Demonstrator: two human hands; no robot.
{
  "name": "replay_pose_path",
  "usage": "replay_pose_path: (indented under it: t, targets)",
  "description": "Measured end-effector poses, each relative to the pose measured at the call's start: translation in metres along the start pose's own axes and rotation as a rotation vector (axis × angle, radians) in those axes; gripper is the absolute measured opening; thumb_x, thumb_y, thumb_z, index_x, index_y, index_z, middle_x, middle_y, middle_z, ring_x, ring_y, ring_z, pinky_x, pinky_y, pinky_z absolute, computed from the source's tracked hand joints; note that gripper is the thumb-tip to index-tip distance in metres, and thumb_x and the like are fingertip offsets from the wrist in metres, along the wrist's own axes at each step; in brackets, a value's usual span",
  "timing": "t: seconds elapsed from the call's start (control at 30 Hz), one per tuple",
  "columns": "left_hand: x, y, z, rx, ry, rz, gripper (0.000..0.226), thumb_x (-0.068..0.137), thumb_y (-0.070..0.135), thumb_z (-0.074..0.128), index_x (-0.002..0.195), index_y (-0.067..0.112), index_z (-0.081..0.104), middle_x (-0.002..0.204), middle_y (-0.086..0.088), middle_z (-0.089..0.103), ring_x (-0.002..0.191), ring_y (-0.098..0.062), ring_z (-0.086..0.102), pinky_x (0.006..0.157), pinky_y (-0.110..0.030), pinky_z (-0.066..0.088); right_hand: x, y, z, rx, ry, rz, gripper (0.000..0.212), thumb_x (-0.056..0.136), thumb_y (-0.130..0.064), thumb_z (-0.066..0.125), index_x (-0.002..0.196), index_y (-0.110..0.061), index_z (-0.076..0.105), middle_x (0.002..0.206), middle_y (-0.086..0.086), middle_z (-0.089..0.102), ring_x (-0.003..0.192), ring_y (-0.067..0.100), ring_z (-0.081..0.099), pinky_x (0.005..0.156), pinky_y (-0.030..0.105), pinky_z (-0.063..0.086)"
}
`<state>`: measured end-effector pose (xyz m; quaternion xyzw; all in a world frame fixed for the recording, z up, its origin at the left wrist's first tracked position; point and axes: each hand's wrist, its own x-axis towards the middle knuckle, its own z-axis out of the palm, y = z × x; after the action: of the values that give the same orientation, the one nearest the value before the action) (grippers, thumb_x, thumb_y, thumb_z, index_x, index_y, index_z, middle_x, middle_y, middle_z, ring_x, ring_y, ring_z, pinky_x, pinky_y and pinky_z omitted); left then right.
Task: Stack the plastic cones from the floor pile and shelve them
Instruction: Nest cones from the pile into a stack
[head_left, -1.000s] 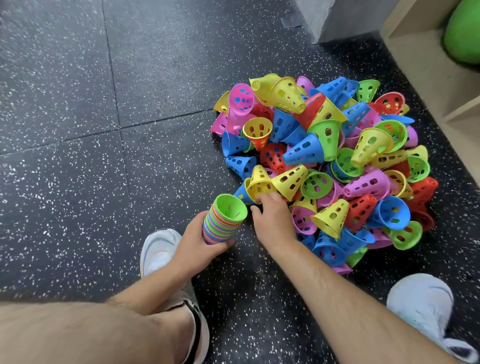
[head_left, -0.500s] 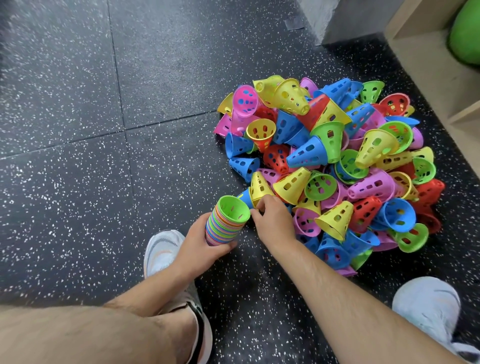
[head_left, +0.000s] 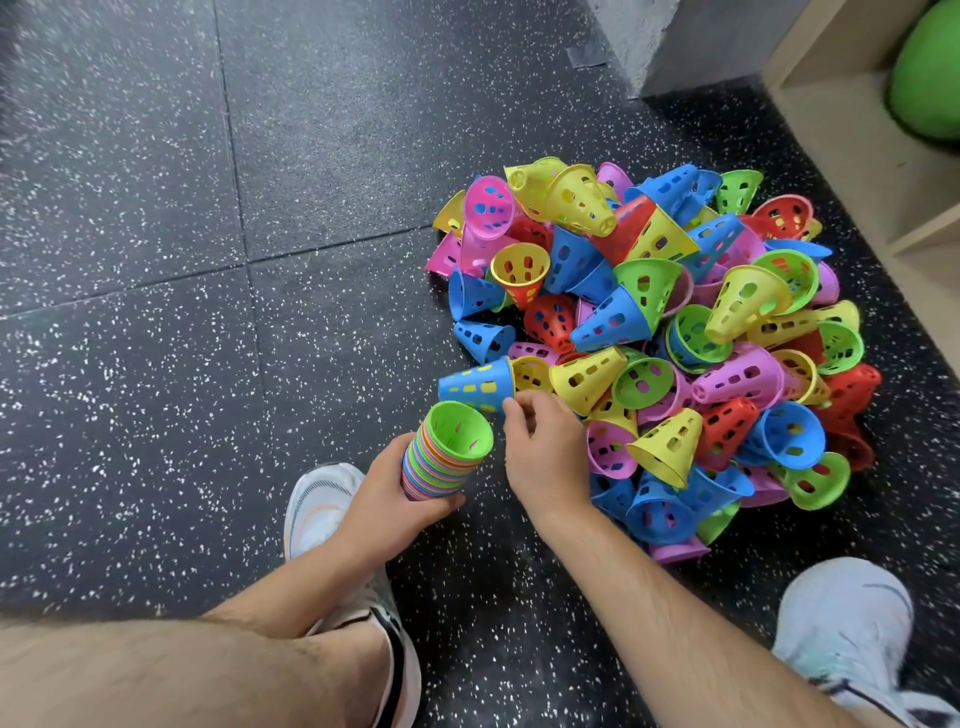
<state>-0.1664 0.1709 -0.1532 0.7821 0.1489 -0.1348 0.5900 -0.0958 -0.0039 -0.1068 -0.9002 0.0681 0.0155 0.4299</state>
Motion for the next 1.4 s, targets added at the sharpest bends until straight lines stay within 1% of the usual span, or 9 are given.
replay_pose_path:
  t: [0.27, 0.47, 0.63, 0.73, 0.9, 1.1, 1.2, 1.3, 1.4]
  targets:
    - [0.002, -0.003, -0.002, -0.027, 0.066, 0.003, 0.061, 0.068, 0.013, 0.093, 0.117, 0.028, 0.06, 0.104, 0.009, 0.074, 0.09, -0.005, 0.068, 0.083, -0.019, 0.053, 0.01, -0.016, -0.019, 0.003, 0.13, -0.354, 0.011, 0.095, -0.004, 0.062, 0.102, -0.003, 0.07, 0.099, 0.004, 0.065, 0.093, 0.012, 0.057, 0.088, 0.011, 0.04]
    - [0.004, -0.002, -0.001, -0.012, 0.072, 0.004, 0.058, 0.071, 0.01, 0.093, 0.113, 0.033, 0.06, 0.103, 0.006, 0.074, 0.09, -0.006, 0.069, 0.082, -0.021, 0.054, 0.008, 0.003, -0.025, -0.194, 0.04, -0.596, 0.015, 0.095, -0.012, 0.066, 0.108, -0.008, 0.072, 0.098, 0.005, 0.064, 0.089, 0.024, 0.061, 0.079, 0.037, 0.052]
    - [0.005, 0.0, 0.001, 0.011, 0.056, 0.013, 0.056, 0.071, 0.009, 0.094, 0.112, 0.031, 0.061, 0.102, 0.012, 0.073, 0.088, -0.004, 0.07, 0.078, -0.016, 0.052, 0.001, 0.007, -0.018, -0.182, -0.052, -0.557, 0.018, 0.094, -0.014, 0.067, 0.111, -0.012, 0.073, 0.102, 0.003, 0.067, 0.093, 0.024, 0.061, 0.079, 0.037, 0.053]
    - [0.005, -0.001, 0.0, -0.004, 0.071, 0.01, 0.06, 0.07, 0.013, 0.095, 0.115, 0.031, 0.06, 0.104, 0.008, 0.074, 0.093, -0.006, 0.07, 0.081, -0.018, 0.053, -0.008, 0.008, -0.014, -0.117, -0.217, -0.548, 0.023, 0.096, -0.008, 0.059, 0.116, -0.009, 0.07, 0.107, 0.003, 0.067, 0.101, 0.024, 0.06, 0.089, 0.036, 0.05]
    - [0.004, 0.001, 0.002, 0.007, 0.065, 0.006, 0.058, 0.072, 0.01, 0.094, 0.113, 0.034, 0.06, 0.102, 0.01, 0.073, 0.09, -0.003, 0.069, 0.08, -0.016, 0.052, -0.009, 0.004, -0.015, -0.044, -0.223, -0.238, 0.03, 0.101, -0.012, 0.047, 0.124, -0.011, 0.067, 0.119, 0.0, 0.066, 0.115, 0.013, 0.054, 0.102, 0.025, 0.041]
    - [0.004, 0.0, 0.001, 0.018, 0.042, 0.012, 0.056, 0.072, 0.012, 0.094, 0.113, 0.031, 0.061, 0.102, 0.013, 0.072, 0.089, -0.003, 0.069, 0.078, -0.015, 0.052, 0.012, 0.006, -0.011, -0.127, -0.244, -0.018, 0.037, 0.103, -0.021, 0.044, 0.136, -0.012, 0.057, 0.129, 0.002, 0.055, 0.118, 0.017, 0.052, 0.103, 0.026, 0.039]
    - [0.004, -0.002, 0.001, 0.016, 0.036, 0.018, 0.057, 0.072, 0.016, 0.095, 0.114, 0.032, 0.061, 0.104, 0.009, 0.073, 0.092, -0.006, 0.07, 0.082, -0.02, 0.054, 0.026, 0.001, -0.005, -0.198, -0.249, 0.078, 0.034, 0.101, -0.032, 0.052, 0.125, -0.01, 0.06, 0.112, 0.003, 0.055, 0.101, 0.021, 0.054, 0.09, 0.037, 0.047]
    - [0.004, -0.001, 0.001, 0.005, 0.036, 0.026, 0.057, 0.072, 0.014, 0.095, 0.113, 0.033, 0.061, 0.104, 0.01, 0.073, 0.092, -0.006, 0.07, 0.083, -0.02, 0.054, 0.036, -0.005, 0.004, -0.331, -0.257, 0.081, 0.027, 0.095, -0.037, 0.061, 0.099, -0.011, 0.058, 0.101, 0.004, 0.056, 0.088, 0.023, 0.054, 0.073, 0.035, 0.044]
    - [0.005, -0.001, 0.0, -0.007, 0.034, 0.027, 0.058, 0.072, 0.011, 0.094, 0.114, 0.033, 0.061, 0.104, 0.012, 0.072, 0.092, -0.005, 0.07, 0.082, -0.018, 0.053, 0.043, -0.008, 0.012, -0.418, -0.257, 0.046, 0.025, 0.095, -0.031, 0.063, 0.085, -0.014, 0.048, 0.099, 0.004, 0.055, 0.084, 0.025, 0.053, 0.068, 0.034, 0.038]
